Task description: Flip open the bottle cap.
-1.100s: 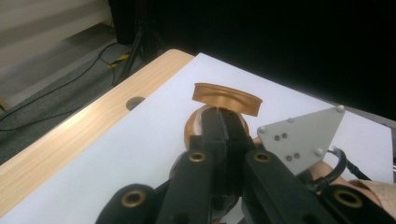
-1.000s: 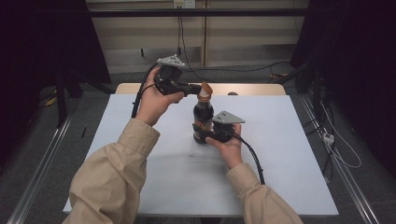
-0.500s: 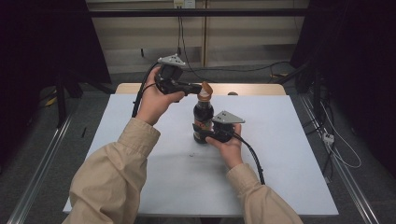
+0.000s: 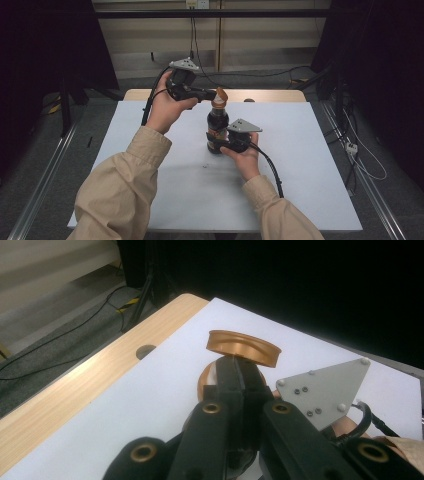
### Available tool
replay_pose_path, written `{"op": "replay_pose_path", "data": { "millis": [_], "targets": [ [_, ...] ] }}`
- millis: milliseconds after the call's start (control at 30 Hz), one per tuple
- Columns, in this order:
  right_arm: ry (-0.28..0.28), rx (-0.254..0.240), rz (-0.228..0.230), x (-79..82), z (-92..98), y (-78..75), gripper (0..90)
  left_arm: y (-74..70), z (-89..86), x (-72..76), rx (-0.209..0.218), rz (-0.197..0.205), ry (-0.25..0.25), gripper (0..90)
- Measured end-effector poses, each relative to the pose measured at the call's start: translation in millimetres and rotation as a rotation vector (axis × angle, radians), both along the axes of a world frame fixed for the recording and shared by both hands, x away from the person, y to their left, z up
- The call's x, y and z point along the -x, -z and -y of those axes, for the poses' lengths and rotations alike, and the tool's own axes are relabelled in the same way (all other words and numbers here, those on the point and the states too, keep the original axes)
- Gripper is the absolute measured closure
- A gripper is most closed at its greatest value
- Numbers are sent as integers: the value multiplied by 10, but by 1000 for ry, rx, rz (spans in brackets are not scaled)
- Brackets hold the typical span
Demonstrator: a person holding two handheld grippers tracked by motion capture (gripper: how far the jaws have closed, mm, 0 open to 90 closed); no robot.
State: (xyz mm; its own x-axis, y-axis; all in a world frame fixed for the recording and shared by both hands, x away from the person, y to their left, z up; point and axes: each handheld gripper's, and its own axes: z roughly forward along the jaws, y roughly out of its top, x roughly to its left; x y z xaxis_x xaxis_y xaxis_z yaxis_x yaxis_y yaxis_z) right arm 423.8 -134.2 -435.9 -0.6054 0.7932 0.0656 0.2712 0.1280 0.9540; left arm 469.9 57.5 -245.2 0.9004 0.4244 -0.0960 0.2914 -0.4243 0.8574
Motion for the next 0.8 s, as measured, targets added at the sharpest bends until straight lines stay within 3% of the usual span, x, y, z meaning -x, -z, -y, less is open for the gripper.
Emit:
{"op": "replay_pose_path", "data": {
  "millis": [100,800],
  "targets": [
    [2,5,3,3,-5,-1,306,-5,18,2,23,-2,6,900],
    [1,7,6,3,-7,0,305,-27,55,10,7,6,13,900]
  ]
}}
